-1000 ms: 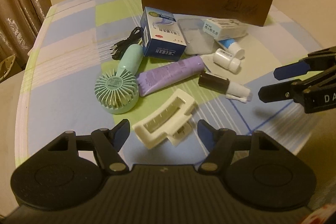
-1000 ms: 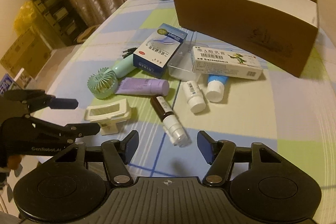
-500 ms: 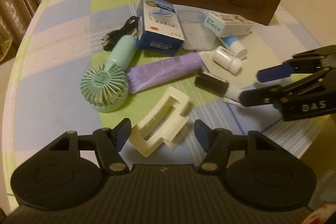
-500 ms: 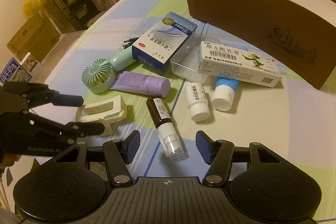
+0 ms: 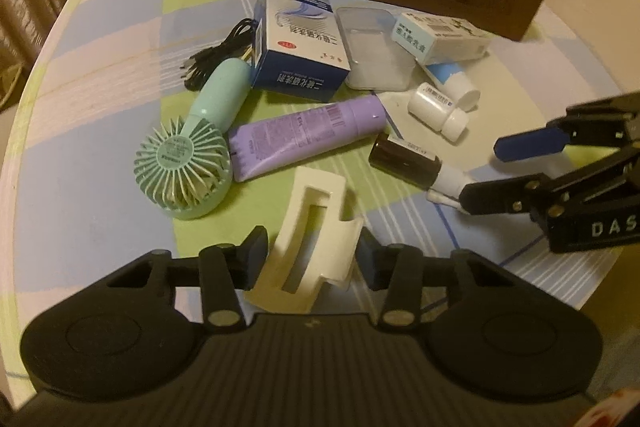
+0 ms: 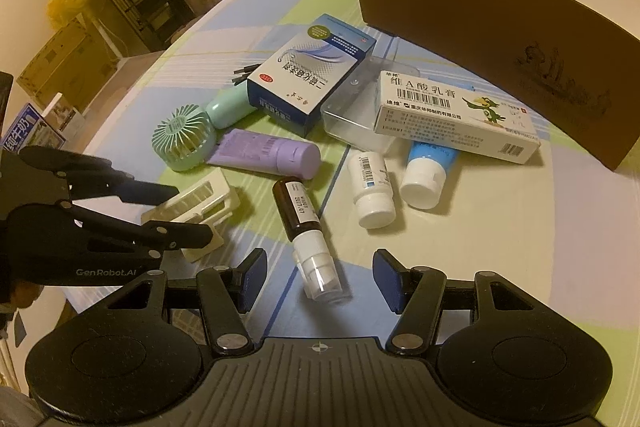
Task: Organize rigid objects
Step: 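Close the left gripper on the hair clip while the right gripper grasps the dropper bottle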
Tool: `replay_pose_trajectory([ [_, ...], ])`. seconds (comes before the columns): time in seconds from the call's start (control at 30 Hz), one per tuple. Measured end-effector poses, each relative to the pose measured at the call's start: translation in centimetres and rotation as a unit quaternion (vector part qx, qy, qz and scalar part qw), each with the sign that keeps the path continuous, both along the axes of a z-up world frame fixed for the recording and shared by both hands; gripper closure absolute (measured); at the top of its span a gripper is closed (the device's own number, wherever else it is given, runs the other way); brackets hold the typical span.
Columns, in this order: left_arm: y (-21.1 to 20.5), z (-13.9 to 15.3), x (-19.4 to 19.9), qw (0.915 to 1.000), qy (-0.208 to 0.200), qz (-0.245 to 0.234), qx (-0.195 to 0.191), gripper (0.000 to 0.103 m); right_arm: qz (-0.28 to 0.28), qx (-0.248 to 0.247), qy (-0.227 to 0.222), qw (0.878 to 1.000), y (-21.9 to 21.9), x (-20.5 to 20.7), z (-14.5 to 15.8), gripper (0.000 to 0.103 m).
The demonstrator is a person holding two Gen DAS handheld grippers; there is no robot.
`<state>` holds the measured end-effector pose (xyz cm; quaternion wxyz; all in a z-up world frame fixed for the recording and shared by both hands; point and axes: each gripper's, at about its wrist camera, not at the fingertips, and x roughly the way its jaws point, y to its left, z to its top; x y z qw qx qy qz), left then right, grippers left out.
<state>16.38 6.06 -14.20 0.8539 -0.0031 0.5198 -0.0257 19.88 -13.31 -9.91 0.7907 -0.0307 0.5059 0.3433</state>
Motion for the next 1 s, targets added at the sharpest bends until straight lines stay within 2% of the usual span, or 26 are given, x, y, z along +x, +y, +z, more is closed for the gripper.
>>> replay_pose_trajectory([
  [0.23,0.1,0.1,-0.2,0.9977,0.009,0.061,-0.029,0.063,0.02,-0.006,-0.004,1.0,1.0,0.2,-0.5,0.044],
  [0.4,-0.4,0.0,0.6,0.9985,0.006,0.052,-0.014,0.065,0.038,-0.014,-0.015,0.999,2.2,0.5,-1.3,0.057],
  [0.63,-0.5,-0.1,1.2,0.9982,0.004,0.06,-0.01,0.065,0.06,-0.032,-0.048,0.997,3.6,0.6,-2.2,0.067],
  [0.7,-0.6,-0.1,1.3,0.9981,0.004,0.061,-0.008,0.065,0.073,-0.036,-0.059,0.995,3.8,0.4,-2.2,0.079],
  [0.83,-0.7,0.2,1.2,0.9983,0.001,0.058,-0.005,0.065,0.087,-0.036,-0.061,0.994,3.9,0.3,-2.1,0.08],
  [1.0,-1.0,1.2,1.2,0.9985,-0.001,0.054,-0.002,0.065,0.07,0.0,-0.037,0.997,2.6,0.9,-0.7,0.08],
])
